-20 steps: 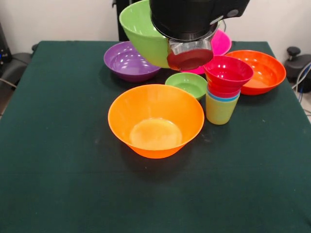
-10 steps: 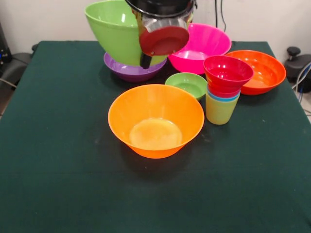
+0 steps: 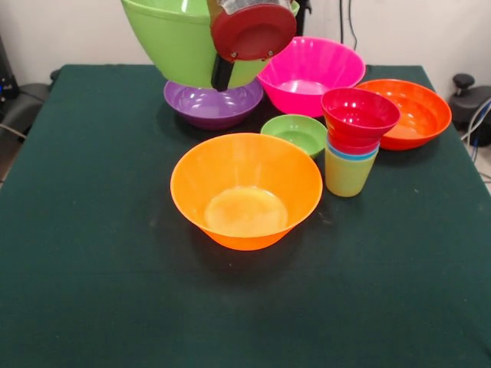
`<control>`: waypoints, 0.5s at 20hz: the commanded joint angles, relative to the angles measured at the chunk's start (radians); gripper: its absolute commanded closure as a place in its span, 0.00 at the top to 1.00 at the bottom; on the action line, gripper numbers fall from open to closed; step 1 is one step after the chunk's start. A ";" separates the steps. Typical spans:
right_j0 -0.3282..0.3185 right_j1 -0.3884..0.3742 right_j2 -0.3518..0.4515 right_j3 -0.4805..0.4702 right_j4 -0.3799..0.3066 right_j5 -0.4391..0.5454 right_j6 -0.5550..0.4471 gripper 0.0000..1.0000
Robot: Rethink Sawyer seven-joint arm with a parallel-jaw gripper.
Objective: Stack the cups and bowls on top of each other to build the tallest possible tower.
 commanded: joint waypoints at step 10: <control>0.038 0.166 -0.030 -0.195 0.118 0.209 0.008 0.00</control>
